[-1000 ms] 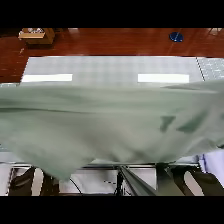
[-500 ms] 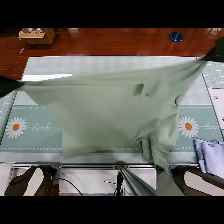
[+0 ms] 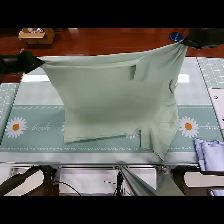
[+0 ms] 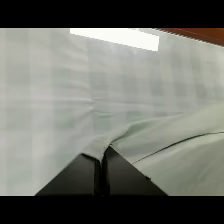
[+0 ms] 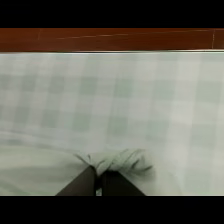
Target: Fold the shirts.
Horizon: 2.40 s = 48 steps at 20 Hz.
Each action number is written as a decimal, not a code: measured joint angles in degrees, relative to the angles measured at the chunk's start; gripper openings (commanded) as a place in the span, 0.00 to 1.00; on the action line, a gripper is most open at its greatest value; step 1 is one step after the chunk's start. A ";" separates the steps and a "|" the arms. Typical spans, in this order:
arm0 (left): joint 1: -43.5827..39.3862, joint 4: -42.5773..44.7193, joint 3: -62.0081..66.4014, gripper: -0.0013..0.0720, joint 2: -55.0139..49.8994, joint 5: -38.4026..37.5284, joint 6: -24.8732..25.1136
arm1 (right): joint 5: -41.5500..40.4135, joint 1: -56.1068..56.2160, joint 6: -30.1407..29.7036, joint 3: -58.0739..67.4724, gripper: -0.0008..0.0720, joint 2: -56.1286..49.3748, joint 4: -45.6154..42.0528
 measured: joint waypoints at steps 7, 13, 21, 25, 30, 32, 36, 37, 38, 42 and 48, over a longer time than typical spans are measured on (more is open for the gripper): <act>-2.95 1.64 0.15 0.05 -11.15 8.04 5.55 | -8.33 1.36 -2.08 -0.02 0.05 -11.26 -0.39; -3.85 2.75 0.15 0.05 -18.23 11.76 6.54 | -10.62 1.53 0.13 -0.02 0.05 -18.08 -0.52; -2.54 2.47 1.75 0.05 -19.93 5.75 6.49 | -2.86 0.57 0.81 -0.02 0.05 -17.09 -1.99; -0.76 2.93 3.23 0.05 -19.39 -5.18 6.32 | 6.29 0.11 0.66 0.00 0.05 -14.91 -8.90; -0.50 6.67 2.29 0.05 -20.63 -9.84 1.62 | 12.00 0.74 1.14 0.00 0.05 -16.33 -12.74; -0.48 7.58 2.03 0.05 -21.84 -10.62 0.57 | 12.90 1.36 1.55 0.00 0.05 -17.49 -13.49; -0.31 8.41 2.03 0.51 -23.63 -11.19 -1.51 | 13.81 2.21 2.29 0.07 0.23 -19.15 -13.77; -0.07 8.57 2.47 0.63 -23.78 -11.45 -1.77 | 14.51 2.19 2.03 0.28 0.34 -19.19 -13.92; 0.39 8.70 3.34 0.69 -23.89 -12.22 -1.92 | 15.52 2.01 1.14 0.70 0.46 -19.06 -14.56; 4.24 11.04 7.17 0.69 -23.43 -20.63 -2.47 | 21.22 -1.66 -0.85 1.99 0.49 -15.85 -17.66; 10.05 12.55 -6.86 0.69 -15.37 -27.96 -2.19 | 25.40 -12.35 -1.46 -13.03 0.68 -4.96 -16.26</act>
